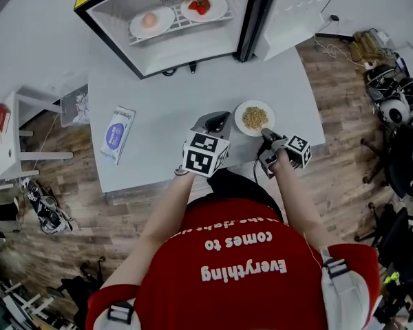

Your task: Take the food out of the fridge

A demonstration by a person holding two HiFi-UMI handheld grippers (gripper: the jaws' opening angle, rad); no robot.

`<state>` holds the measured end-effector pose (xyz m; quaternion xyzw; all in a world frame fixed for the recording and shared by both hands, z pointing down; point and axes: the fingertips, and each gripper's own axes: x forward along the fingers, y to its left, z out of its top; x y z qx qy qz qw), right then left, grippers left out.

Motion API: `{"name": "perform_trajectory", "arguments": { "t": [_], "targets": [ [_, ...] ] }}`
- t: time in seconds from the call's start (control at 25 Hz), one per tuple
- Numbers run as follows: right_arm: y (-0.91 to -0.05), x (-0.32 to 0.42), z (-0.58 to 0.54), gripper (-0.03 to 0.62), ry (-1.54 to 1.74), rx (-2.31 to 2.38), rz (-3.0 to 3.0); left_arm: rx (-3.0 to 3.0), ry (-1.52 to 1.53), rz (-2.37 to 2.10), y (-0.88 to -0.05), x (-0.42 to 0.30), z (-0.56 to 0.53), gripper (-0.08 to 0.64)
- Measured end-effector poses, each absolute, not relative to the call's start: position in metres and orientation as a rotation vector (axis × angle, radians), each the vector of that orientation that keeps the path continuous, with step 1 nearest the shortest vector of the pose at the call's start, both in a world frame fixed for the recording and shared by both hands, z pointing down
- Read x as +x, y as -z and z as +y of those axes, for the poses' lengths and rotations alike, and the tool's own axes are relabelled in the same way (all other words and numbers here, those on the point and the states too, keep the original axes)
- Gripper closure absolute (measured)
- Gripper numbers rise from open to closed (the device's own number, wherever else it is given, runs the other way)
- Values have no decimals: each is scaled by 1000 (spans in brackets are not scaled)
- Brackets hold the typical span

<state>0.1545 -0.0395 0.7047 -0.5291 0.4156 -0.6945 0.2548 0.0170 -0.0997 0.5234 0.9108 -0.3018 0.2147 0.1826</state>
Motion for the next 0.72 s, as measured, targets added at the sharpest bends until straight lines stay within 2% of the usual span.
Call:
{"name": "perform_trajectory", "arguments": {
  "t": [0.4,0.6,0.72],
  "targets": [
    [-727,161,-24,546,2171,-1798,1164,2509,-617,-874,-546,27,-78,554],
    [-727,164,-15,504,2236,-1980,1245,2486,-596,-899,-551,34,-74,554],
    [-719,174,-6,503,2212,-2069,1218,2457,-570,-912,-552,37,-73,554]
  ]
}}
